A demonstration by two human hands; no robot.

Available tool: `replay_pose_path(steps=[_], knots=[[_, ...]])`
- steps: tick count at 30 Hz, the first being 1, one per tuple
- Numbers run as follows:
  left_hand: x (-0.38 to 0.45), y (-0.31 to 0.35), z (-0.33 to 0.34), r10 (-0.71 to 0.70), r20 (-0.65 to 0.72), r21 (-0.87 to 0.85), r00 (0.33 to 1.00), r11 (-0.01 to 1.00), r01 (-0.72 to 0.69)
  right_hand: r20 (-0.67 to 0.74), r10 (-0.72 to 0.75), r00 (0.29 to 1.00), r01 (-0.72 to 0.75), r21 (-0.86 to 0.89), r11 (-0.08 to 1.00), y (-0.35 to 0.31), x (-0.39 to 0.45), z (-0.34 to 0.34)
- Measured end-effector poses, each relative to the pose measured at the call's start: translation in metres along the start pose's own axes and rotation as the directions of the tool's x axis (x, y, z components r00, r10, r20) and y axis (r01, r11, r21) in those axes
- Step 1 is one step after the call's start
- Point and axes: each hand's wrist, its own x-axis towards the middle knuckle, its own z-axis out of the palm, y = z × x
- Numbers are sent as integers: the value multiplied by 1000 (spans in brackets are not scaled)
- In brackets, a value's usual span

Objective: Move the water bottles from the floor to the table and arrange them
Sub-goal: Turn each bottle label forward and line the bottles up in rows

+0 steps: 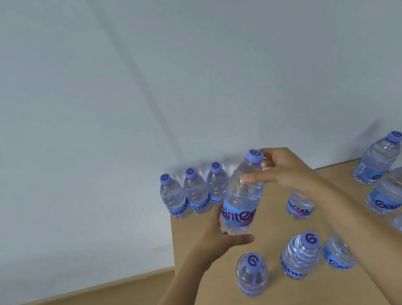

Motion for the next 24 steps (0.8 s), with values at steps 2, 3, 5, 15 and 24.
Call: replay_pose_path(steps=[2, 3, 5, 15, 24], knots=[[-8, 21, -3, 71, -71, -18, 995, 997, -72, 50, -56, 997, 53, 69, 996, -23, 1, 1], [-12, 29, -4, 99, -121, -5, 988, 995, -100, 76, -74, 994, 66, 105, 992, -32, 2, 2], [-16, 38, -4, 135, -174, 2, 975, 991, -137, 94, -92, 991, 76, 162, 984, -42, 6, 8], [-16, 35, -8, 161, -420, -69, 893, 976, -208, -61, -151, 987, 162, 339, 927, -60, 19, 69], [-27, 46, -33, 233, -261, -54, 937, 965, -255, 69, -148, 987, 100, 462, 881, -68, 41, 67]])
